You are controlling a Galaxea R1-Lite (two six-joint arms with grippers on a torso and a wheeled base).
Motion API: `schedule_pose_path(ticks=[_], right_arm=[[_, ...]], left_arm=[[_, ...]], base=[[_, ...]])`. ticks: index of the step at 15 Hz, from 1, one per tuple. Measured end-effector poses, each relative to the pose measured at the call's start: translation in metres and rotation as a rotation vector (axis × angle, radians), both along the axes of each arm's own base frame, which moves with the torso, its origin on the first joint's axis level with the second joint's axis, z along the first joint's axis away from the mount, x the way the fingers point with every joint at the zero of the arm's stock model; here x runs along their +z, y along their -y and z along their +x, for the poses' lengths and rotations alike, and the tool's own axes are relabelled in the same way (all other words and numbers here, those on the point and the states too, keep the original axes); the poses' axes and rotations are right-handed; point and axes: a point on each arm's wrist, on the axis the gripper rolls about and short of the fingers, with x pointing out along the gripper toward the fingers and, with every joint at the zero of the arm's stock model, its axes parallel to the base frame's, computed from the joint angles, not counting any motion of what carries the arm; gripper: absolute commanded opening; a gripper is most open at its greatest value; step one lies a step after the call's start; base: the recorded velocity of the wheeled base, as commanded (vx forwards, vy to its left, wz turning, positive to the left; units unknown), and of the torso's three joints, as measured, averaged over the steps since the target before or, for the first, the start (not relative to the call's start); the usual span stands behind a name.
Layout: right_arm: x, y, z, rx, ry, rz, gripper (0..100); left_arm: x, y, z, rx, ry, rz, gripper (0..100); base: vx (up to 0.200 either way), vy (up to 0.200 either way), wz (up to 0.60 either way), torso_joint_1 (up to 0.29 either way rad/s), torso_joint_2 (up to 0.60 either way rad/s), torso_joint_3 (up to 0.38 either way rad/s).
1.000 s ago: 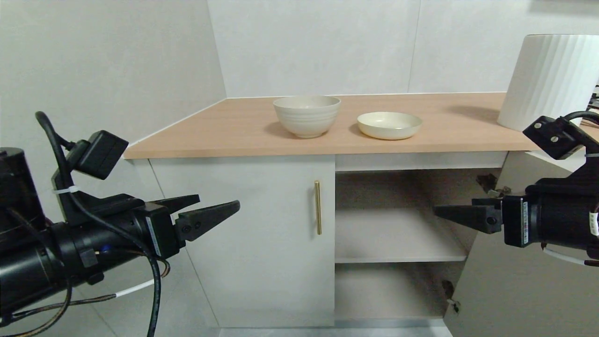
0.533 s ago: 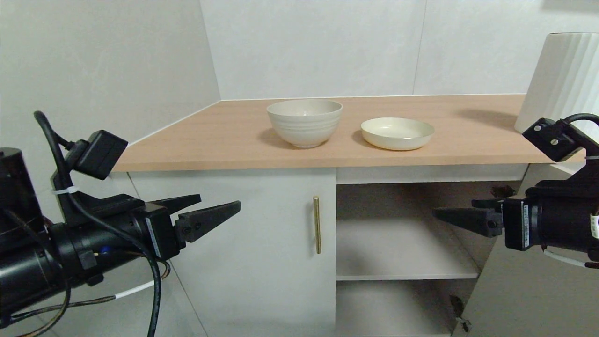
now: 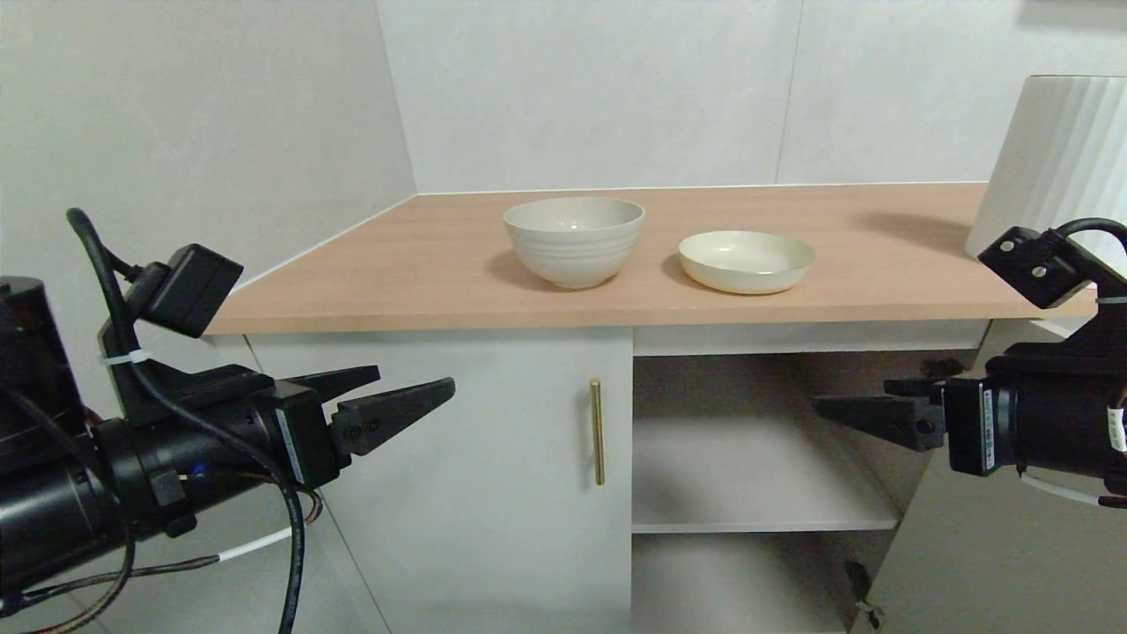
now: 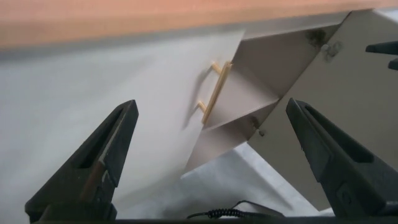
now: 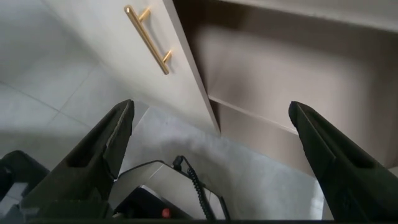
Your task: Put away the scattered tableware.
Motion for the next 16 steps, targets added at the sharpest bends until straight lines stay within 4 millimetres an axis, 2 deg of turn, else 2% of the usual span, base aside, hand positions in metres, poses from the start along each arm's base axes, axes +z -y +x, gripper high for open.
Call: schedule_pose_path(ticks=[6, 16], right_arm=[[0.001, 0.000, 0.001, -0.003, 0.010, 0.005, 100], [-0.004, -0.001, 0.006, -0.010, -0.011, -0.006, 100]], left_arm=[[-0.002, 0.001, 0.002, 0.000, -0.010, 0.002, 100], [-0.011, 0.003, 0.008, 0.002, -0.047, 0.017, 100]], base=[[0.000, 0.000, 0.00, 0.135, -0.45, -0.303], [0.000, 0.000, 0.00, 0.192, -0.48, -0.288]])
